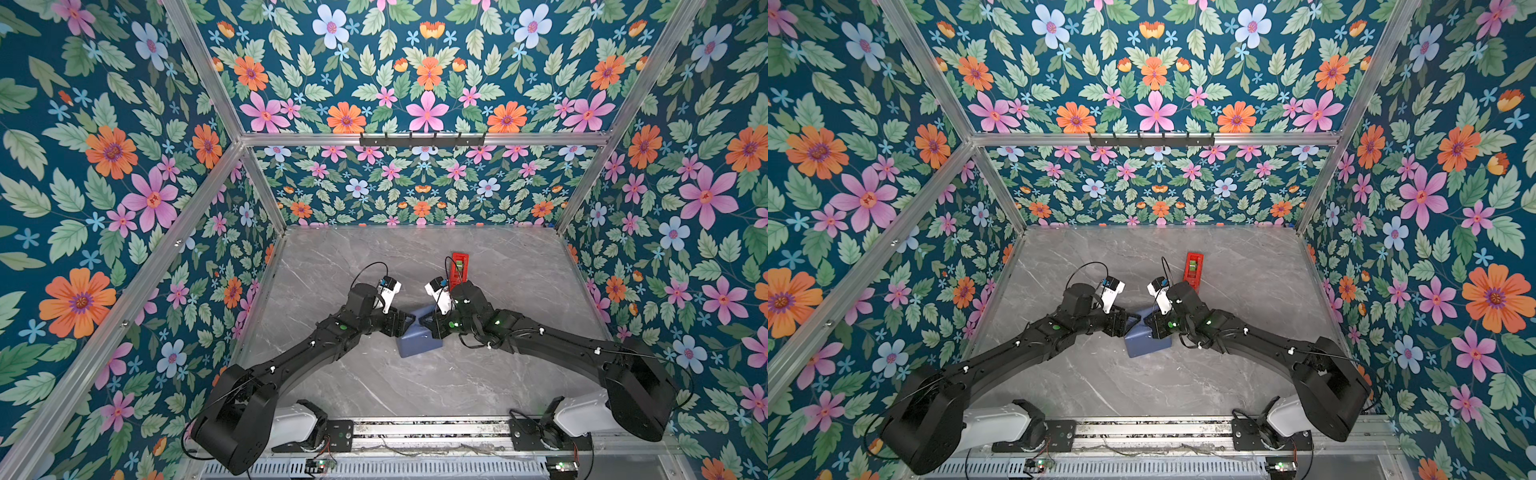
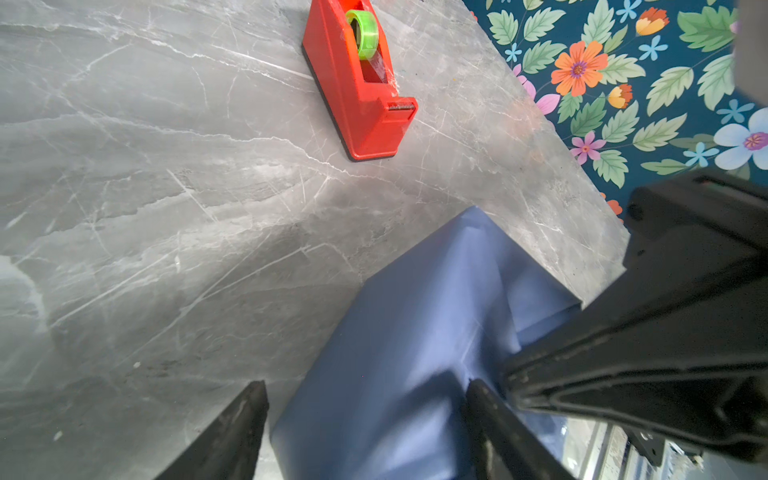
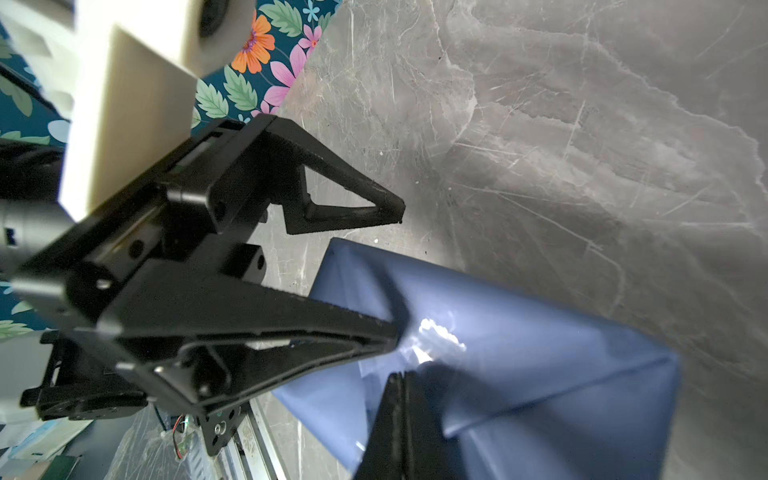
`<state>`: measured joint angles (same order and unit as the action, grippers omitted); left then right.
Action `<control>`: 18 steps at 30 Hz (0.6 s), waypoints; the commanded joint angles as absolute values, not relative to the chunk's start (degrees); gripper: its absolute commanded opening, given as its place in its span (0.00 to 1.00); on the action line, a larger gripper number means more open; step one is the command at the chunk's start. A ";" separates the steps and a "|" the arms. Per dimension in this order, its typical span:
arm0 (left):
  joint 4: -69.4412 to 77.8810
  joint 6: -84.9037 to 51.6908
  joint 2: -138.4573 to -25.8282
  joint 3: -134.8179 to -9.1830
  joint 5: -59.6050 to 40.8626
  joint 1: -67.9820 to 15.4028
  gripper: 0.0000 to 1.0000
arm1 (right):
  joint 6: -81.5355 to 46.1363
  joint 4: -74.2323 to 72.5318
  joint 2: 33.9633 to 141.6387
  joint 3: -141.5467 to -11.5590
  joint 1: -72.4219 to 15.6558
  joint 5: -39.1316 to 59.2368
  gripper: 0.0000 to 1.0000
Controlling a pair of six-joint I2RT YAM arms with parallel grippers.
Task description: Wrap the gift box in paper
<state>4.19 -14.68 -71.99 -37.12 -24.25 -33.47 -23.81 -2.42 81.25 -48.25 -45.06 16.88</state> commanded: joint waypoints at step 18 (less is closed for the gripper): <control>7.31 -22.15 -51.45 -29.00 -9.01 -33.40 0.81 | -26.17 4.70 66.96 -38.61 -49.32 13.65 0.23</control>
<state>6.85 -20.53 -52.49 -29.10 -13.17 -33.47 -24.58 6.52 66.43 -39.70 -47.79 14.37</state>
